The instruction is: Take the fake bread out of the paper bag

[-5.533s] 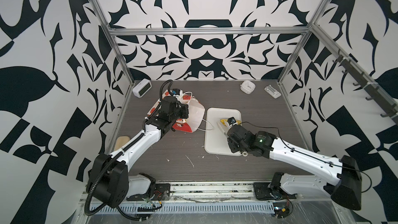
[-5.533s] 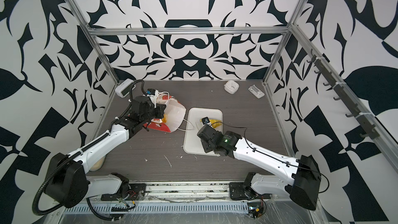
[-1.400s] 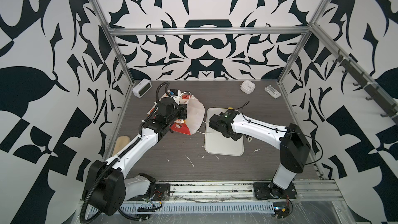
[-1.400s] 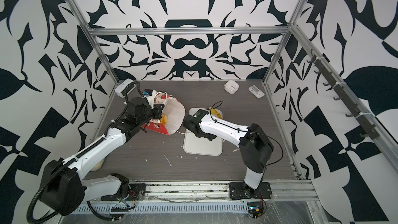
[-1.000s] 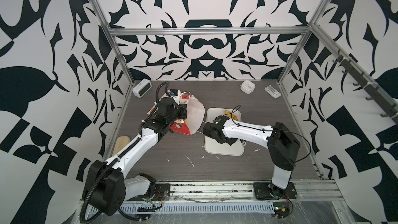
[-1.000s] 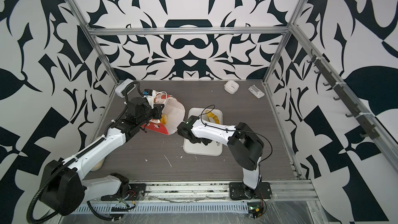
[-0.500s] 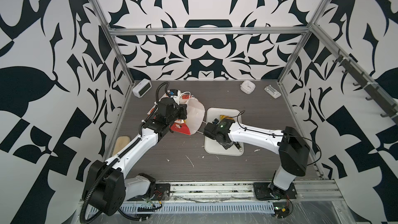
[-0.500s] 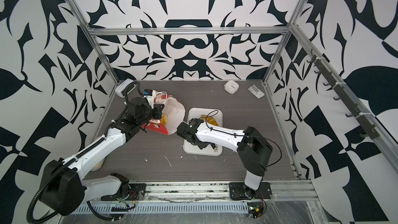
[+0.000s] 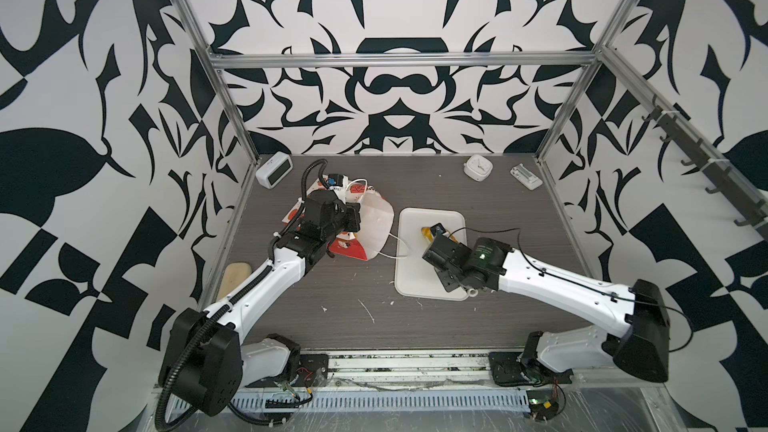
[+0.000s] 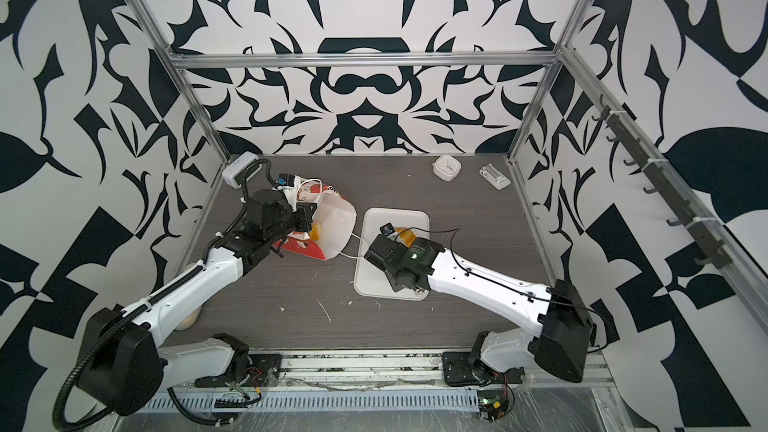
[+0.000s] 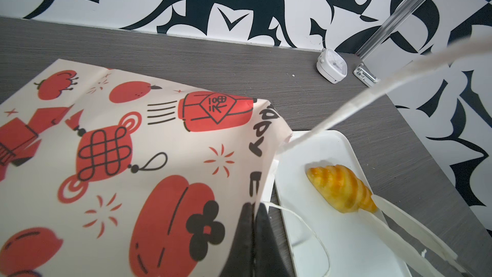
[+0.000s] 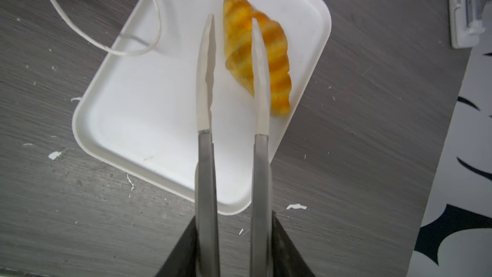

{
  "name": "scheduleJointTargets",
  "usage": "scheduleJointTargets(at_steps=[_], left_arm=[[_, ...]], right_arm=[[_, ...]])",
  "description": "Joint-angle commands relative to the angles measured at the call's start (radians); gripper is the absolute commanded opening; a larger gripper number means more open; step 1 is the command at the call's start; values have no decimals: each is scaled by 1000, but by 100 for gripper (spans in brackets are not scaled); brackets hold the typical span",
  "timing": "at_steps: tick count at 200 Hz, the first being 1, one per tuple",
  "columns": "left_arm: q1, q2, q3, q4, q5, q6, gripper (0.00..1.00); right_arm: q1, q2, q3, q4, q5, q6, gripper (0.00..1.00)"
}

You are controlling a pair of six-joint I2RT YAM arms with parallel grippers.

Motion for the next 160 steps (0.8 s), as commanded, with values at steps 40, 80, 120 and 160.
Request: scheduleJointTargets(at_steps=[40,80,120,160], left_arm=[[5,8,2,11,6,-1,3],[6,8,11,-2,32,14,4],[5,15,31,-33,82,37,4],[5,31,58,-90,100,57,4]], right_arm=[[-15,-132,-165,13,-64,126,38],[-87,-80,-184,90,-75,70,37],[-205,-51,-199,195,-132,4,36],[-261,1,-167,232,-142,-69,36]])
